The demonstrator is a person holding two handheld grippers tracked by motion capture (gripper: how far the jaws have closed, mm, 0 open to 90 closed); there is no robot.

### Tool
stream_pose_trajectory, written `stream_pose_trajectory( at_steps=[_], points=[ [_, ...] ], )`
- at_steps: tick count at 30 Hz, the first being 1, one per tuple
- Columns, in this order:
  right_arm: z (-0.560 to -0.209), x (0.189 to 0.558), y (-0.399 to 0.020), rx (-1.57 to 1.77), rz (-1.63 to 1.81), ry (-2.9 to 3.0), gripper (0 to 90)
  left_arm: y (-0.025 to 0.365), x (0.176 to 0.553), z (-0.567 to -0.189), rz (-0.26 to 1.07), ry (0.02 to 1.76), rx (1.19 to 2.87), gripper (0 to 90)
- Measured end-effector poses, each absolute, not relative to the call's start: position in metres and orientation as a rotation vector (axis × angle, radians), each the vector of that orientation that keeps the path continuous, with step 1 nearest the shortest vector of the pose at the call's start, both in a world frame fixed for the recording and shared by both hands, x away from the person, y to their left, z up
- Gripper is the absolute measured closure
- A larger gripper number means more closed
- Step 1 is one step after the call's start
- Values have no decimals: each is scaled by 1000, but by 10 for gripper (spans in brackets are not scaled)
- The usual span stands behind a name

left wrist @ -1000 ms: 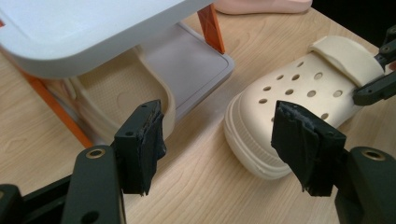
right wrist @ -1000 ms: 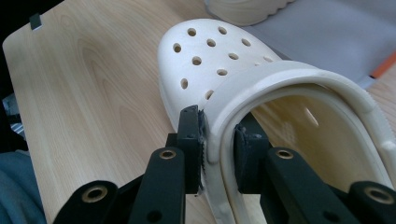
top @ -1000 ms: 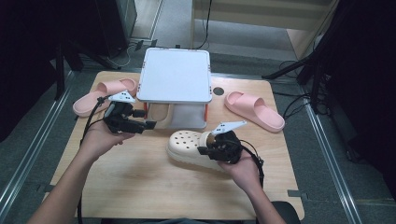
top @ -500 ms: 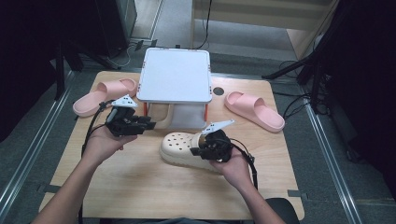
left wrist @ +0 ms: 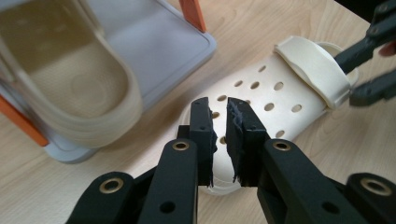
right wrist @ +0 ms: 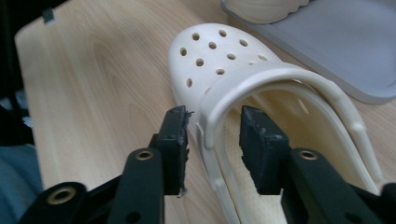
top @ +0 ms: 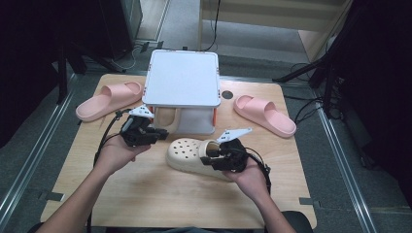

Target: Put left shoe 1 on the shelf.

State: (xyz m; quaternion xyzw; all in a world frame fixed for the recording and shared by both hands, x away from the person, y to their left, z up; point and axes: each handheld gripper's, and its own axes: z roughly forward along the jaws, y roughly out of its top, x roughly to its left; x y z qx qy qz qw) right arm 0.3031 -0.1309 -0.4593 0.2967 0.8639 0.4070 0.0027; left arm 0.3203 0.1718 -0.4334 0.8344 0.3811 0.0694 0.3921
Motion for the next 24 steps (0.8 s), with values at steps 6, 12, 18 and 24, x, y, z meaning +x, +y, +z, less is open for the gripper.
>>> stream_pose_trajectory(
  at_steps=[6,12,18,24],
  points=[
    [-454,306,-153,1016,1331,2631,753,164,313,-445,147,949,2155,806],
    [-457,324,-169,1115,1347,2560,892,157,304,-457,100,927,2164,814],
    [-465,351,-168,1174,1300,2531,900,143,301,-468,77,906,2175,890],
    [-471,365,-156,1183,1260,2528,888,141,298,-473,93,909,2219,887]
  ],
)
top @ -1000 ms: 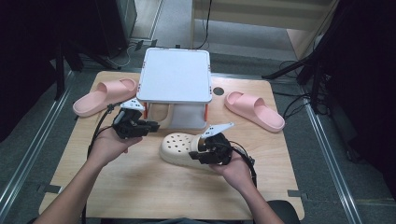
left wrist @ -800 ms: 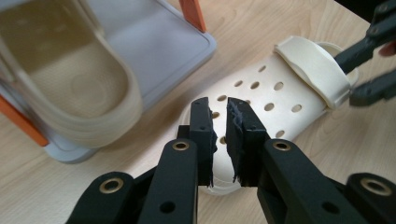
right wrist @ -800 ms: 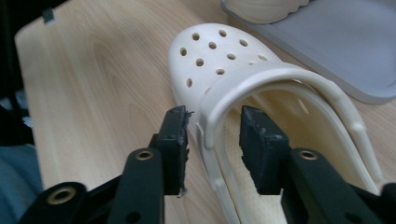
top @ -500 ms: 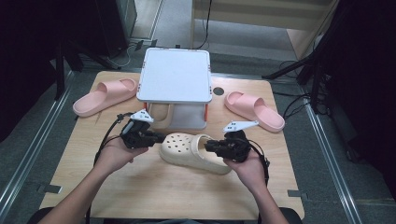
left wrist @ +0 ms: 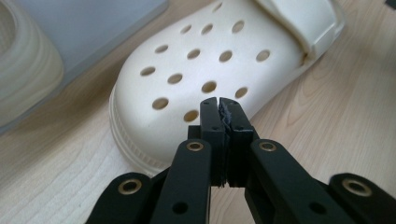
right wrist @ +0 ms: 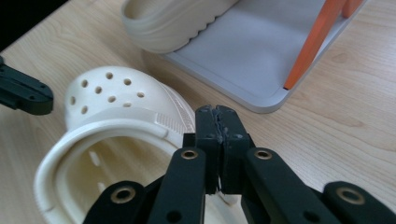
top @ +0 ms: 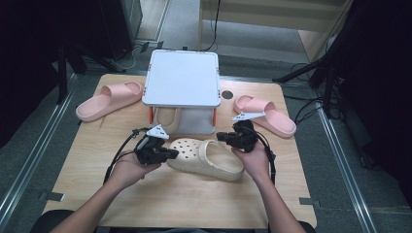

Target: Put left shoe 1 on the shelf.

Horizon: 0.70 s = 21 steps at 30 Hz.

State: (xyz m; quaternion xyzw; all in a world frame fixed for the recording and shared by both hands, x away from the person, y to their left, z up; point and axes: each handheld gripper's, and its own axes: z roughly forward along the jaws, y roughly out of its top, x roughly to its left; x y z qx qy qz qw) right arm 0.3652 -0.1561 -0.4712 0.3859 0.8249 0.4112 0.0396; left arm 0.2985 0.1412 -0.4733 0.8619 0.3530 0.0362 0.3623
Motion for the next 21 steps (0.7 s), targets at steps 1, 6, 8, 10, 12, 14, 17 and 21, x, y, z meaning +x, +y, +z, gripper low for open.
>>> stream_pose_trajectory(
  at_steps=[1,6,8,10,12,14,17,21],
  points=[
    [-473,366,-154,1177,1247,2537,887,141,299,-475,109,911,2229,885],
    [-474,364,-153,1163,1234,2532,887,137,299,-481,87,897,2249,886],
    [-474,363,-152,1163,1238,2530,890,135,299,-482,96,885,2258,885],
    [-474,362,-152,1162,1242,2531,900,135,299,-482,101,877,2262,886],
    [-474,362,-152,1158,1242,2536,900,137,300,-482,93,882,2258,887],
    [-474,360,-152,1157,1234,2549,900,138,302,-483,93,889,2250,887],
    [-476,357,-151,1140,1206,2586,900,141,305,-483,94,903,2240,886],
    [-481,348,-142,1085,1115,2653,900,145,311,-485,103,923,2218,881]
  ],
)
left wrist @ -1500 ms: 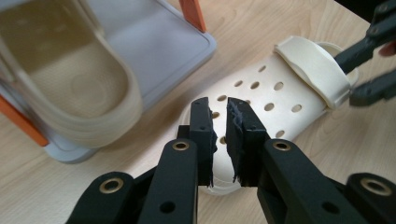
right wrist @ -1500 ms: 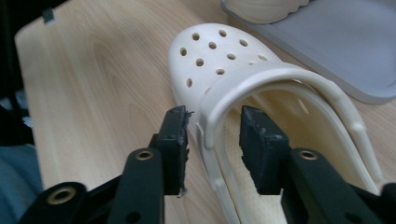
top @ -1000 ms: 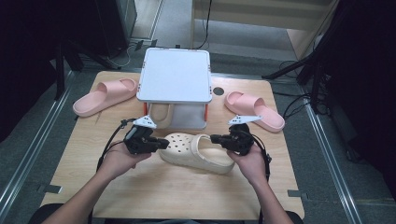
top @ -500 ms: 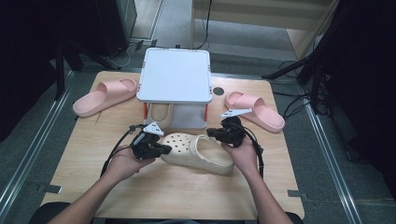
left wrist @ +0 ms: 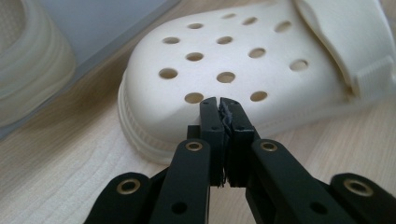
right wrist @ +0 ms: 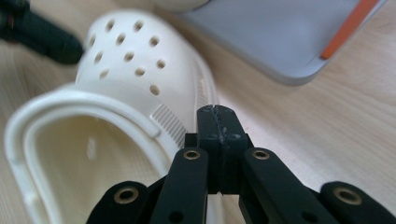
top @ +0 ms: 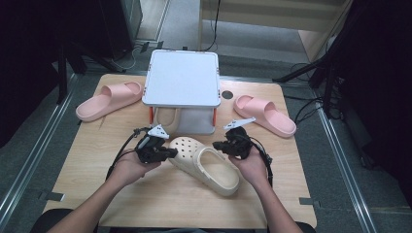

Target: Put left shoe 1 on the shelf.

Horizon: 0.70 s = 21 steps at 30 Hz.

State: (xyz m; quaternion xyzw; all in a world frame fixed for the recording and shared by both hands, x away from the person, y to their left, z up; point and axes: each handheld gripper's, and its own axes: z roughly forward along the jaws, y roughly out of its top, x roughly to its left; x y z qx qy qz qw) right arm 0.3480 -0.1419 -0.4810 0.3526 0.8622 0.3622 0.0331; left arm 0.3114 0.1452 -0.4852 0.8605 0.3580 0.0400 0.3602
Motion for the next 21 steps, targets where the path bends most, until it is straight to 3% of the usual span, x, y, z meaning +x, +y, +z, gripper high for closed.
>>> stream_pose_trajectory(
  at_steps=[21],
  points=[
    [-485,308,-129,1165,1195,2653,900,136,337,-485,116,938,2199,886]
  ],
)
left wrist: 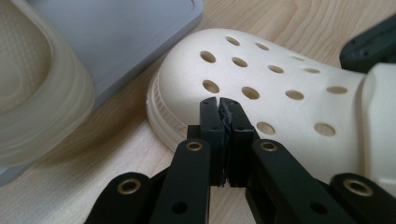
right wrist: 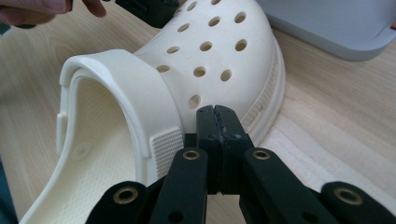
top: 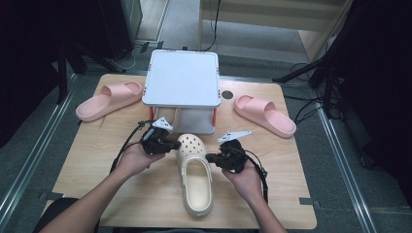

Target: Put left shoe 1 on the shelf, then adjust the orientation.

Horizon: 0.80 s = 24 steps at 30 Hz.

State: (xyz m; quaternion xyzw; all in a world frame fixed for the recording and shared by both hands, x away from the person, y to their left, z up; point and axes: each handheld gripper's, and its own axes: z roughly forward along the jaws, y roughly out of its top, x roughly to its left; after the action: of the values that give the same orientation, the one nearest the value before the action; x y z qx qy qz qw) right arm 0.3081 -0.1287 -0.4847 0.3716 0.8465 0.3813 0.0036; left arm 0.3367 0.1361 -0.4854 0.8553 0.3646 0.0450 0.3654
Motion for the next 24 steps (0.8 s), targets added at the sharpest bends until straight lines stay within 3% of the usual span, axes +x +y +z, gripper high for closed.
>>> stream_pose_trajectory(
  at_steps=[5,8,13,24],
  points=[
    [-486,305,-130,1173,1195,2637,872,135,341,-486,94,946,2181,883],
    [-485,306,-132,1185,1184,2610,856,138,344,-485,63,956,2192,832],
    [-469,303,-144,1222,1267,2488,768,151,343,-464,77,961,2147,806],
    [-456,274,-148,1185,1293,2460,628,166,342,-432,74,937,2125,842]
  ],
)
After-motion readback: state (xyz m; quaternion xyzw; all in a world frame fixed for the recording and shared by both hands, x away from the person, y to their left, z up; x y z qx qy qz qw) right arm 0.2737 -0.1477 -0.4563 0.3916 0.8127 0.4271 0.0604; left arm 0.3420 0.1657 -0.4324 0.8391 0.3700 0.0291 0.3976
